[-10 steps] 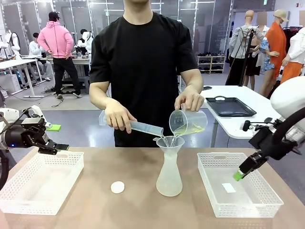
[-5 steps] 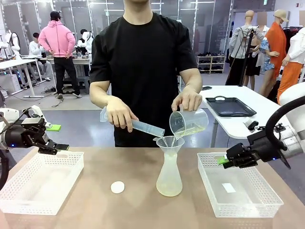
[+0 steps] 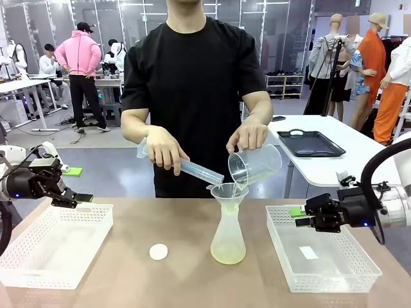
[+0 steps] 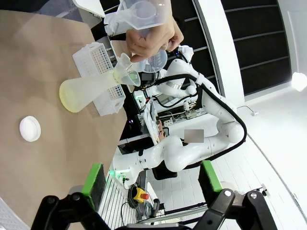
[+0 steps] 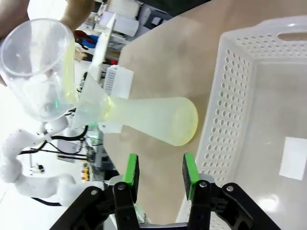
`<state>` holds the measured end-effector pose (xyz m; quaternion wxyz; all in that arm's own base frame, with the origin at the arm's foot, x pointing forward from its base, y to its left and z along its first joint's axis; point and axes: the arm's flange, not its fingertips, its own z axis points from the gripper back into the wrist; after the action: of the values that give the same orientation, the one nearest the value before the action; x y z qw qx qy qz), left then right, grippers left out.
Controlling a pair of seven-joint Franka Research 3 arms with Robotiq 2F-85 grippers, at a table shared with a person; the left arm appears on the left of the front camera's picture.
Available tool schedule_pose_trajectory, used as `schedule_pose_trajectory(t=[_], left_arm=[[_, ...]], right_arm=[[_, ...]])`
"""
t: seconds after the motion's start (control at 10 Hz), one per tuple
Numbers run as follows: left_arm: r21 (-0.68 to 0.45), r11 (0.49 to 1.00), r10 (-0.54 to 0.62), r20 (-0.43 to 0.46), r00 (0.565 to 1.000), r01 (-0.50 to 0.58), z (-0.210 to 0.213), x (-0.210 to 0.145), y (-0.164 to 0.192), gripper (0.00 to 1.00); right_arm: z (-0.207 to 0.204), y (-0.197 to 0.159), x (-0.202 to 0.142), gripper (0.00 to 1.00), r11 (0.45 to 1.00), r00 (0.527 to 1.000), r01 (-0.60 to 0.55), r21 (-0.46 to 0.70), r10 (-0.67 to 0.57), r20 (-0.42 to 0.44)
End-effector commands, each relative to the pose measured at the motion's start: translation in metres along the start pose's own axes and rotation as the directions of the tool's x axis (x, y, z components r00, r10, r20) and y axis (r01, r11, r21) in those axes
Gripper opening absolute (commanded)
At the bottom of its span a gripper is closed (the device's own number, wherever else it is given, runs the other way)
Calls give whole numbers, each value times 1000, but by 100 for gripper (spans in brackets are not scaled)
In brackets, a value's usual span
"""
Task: Prepare the solutions needed for the experiment.
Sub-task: Once the solution is in the Big flask , pick up the Plastic Funnel and place it back into the right Organizing basket.
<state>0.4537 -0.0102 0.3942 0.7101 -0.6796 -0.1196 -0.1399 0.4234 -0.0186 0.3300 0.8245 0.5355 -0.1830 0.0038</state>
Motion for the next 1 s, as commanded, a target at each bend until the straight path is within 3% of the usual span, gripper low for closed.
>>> schedule_pose_trajectory(t=[0.0,0.3,0.9], left_arm=[[10,1000,-7,2,1000,7,-1,1,-2,100],[10,1000,-7,2,1000,7,-1,1,-2,100],[10,1000,-7,2,1000,7,-1,1,-2,100]], right_arm=[[-6,-10,3,48,993,998,60,100,-61,5],[-7,-15,4,48,975,994,105,194,-110,15],[-12,-13,7,48,965,992,114,236,-124,27]])
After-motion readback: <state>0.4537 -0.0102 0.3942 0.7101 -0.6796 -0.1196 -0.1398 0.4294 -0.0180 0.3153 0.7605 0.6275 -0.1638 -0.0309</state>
